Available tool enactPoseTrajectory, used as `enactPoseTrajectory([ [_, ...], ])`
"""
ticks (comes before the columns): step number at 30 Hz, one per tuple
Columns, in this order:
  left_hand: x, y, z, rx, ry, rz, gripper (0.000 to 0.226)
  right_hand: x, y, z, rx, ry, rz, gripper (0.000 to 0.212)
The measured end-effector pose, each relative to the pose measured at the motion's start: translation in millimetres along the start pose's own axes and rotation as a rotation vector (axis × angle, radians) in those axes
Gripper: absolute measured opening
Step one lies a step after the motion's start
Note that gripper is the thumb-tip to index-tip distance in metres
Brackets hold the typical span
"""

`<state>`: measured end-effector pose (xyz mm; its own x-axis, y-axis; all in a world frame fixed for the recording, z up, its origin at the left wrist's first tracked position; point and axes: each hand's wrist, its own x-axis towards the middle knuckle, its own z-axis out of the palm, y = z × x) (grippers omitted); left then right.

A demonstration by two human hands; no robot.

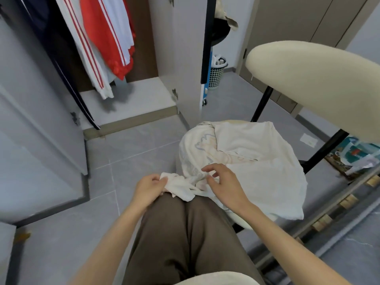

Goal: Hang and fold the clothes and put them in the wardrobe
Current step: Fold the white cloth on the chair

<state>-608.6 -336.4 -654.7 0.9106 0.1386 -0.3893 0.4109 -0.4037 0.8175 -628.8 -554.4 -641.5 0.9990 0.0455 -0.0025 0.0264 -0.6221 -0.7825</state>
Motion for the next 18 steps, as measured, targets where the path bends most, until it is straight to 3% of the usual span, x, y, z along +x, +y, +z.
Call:
enactPoseTrajectory([
  [3, -9.6, 10.9, -15.2, -0.466, -0.123, -0.068, 0.015, -3.8, -12.3, 1.0, 0.043, 0.002, -0.016, 0.018],
  [6, -17.6, 25.3, -28.9, -0.688, -0.244, -0.024, 0.016, -8.7, -28.4, -4.2, 0.104, -0.024, -0.055, 0.016],
  [13, -34.0, 61.2, -46.0, -0.619, -0.347, 0.184, 0.020, -18.7, -71.5, -6.3, 0.088, -0.034, -0.192, 0.008],
  [18, -42.2, 79.5, -51.4, -0.528, -0.380, 0.307, 0.019, -21.3, -97.2, -8.3, 0.145, 0.105, -0.187, 0.023],
])
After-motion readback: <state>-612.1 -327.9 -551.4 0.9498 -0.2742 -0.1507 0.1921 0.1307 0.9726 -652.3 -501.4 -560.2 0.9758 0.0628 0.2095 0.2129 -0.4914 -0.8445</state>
